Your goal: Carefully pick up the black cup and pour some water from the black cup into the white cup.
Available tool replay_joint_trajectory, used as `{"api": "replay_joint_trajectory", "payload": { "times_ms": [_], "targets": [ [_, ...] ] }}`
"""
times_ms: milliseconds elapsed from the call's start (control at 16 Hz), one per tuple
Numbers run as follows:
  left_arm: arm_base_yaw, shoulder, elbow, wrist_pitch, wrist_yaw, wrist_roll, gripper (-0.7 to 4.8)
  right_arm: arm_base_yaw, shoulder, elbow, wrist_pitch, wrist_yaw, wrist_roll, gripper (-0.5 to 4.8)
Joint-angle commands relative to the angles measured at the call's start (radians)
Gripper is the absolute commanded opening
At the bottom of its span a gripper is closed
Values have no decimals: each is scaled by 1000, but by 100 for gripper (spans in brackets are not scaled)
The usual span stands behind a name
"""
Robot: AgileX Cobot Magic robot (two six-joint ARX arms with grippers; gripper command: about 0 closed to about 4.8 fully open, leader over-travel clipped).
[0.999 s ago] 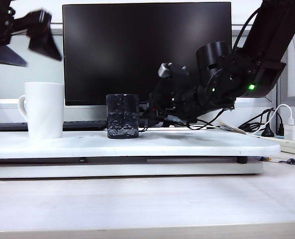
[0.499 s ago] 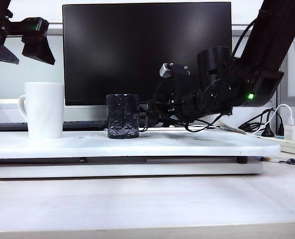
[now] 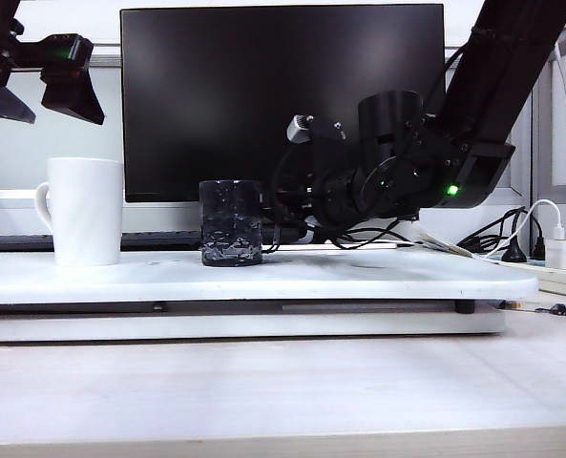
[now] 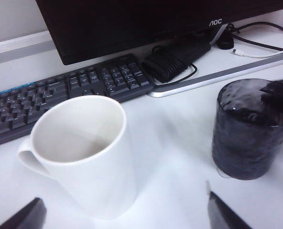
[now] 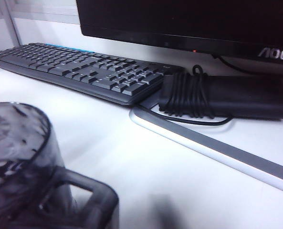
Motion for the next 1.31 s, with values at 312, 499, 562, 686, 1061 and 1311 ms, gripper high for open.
{"api": "replay_joint_trajectory", "payload": {
  "times_ms": [312, 499, 562, 686, 1061, 1311],
  "targets": [
    [2, -2, 5, 0, -6, 5, 479, -1, -5, 5, 16, 14, 3, -6],
    [2, -4, 6, 1, -58, 4, 479, -1, -43, 5, 11, -12, 23, -6],
    [2, -11, 6, 1, -59, 4, 479, -1, -74, 5, -11, -12, 35, -6],
    [2, -44, 6, 3, -59, 4, 479, -1, -167, 5, -100, -26, 34, -6],
    [48, -153, 8, 4, -50, -7, 479, 14, -369, 129, -302, -55, 38, -6],
    [203, -128, 87, 3, 123, -67, 479, 51, -262, 438, -507, -40, 28, -6]
  ]
}}
